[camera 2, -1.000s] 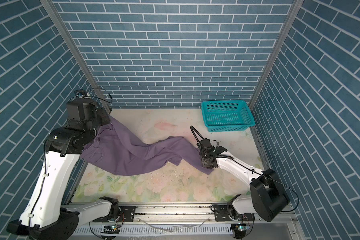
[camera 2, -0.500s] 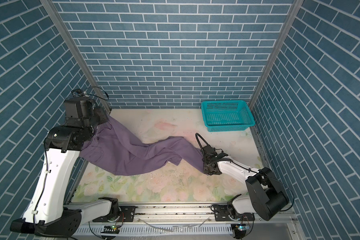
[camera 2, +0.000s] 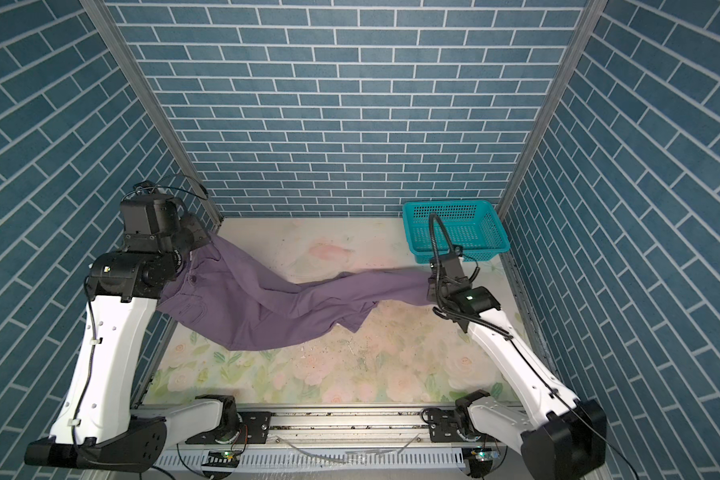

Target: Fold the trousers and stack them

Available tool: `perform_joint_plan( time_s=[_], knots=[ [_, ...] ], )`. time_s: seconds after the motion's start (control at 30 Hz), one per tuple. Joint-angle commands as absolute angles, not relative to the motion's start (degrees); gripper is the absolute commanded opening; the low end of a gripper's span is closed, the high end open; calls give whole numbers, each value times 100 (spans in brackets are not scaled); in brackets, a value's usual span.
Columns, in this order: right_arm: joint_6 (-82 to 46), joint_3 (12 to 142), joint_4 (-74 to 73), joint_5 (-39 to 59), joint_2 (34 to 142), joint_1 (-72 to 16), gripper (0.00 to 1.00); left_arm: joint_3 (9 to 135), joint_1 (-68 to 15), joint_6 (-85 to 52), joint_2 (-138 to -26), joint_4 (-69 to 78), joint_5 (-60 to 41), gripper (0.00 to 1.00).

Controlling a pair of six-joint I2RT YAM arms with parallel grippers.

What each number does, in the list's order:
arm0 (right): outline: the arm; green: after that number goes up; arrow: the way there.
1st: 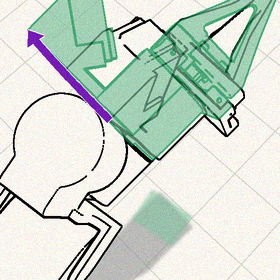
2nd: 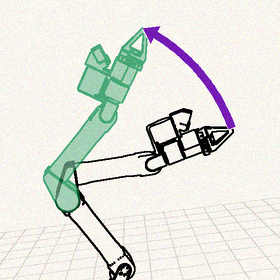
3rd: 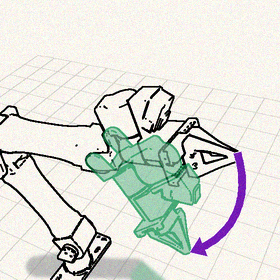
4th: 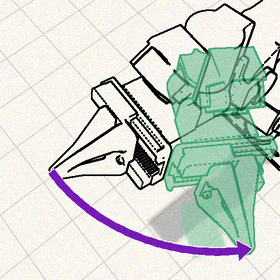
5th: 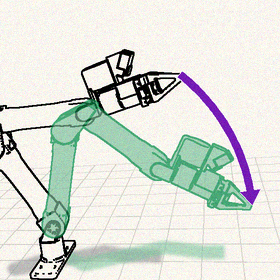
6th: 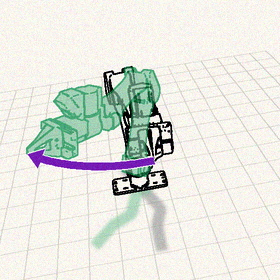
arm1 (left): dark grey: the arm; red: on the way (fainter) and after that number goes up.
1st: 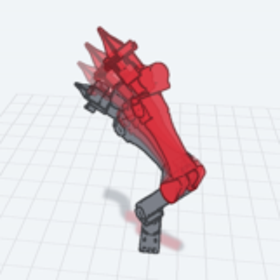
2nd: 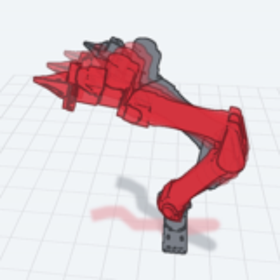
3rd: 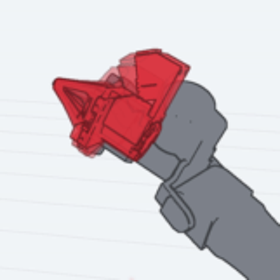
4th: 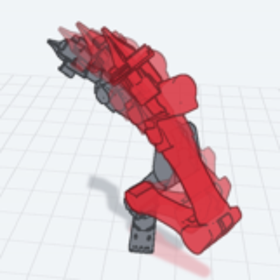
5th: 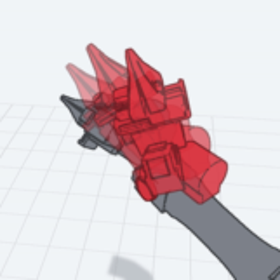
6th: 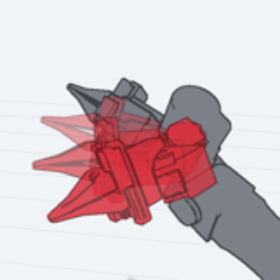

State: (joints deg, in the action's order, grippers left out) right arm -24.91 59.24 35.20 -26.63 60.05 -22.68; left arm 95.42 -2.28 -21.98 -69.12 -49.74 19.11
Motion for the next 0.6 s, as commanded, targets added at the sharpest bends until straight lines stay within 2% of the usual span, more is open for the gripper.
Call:
perform_joint_plan(
  time_s=[0.0, 0.1, 0.2, 0.4, 0.57],
  knots=[
    [-1646, 6372, 3414, -4376, 5285, -1844, 0, 9545, 157, -2425, -6790, -4963, 1804, 0],
    [-1485, 6318, 2687, -4965, 4848, -1321, 0, 9469, 601, -2518, -6821, -5056, 1386, 0],
    [-1522, 6468, 2579, -4975, 4814, -779, 0, 9328, 1004, -2575, -6809, -5083, 960, 0],
    [-1917, 6587, 3100, -4323, 5475, -518, 0, 9015, 1136, -2748, -6855, -4877, 526, 0],
    [-1991, 6043, 2378, -3664, 6424, -500, 0, 9128, 1134, -2984, -7075, -4838, 71, 0]
  ],
)
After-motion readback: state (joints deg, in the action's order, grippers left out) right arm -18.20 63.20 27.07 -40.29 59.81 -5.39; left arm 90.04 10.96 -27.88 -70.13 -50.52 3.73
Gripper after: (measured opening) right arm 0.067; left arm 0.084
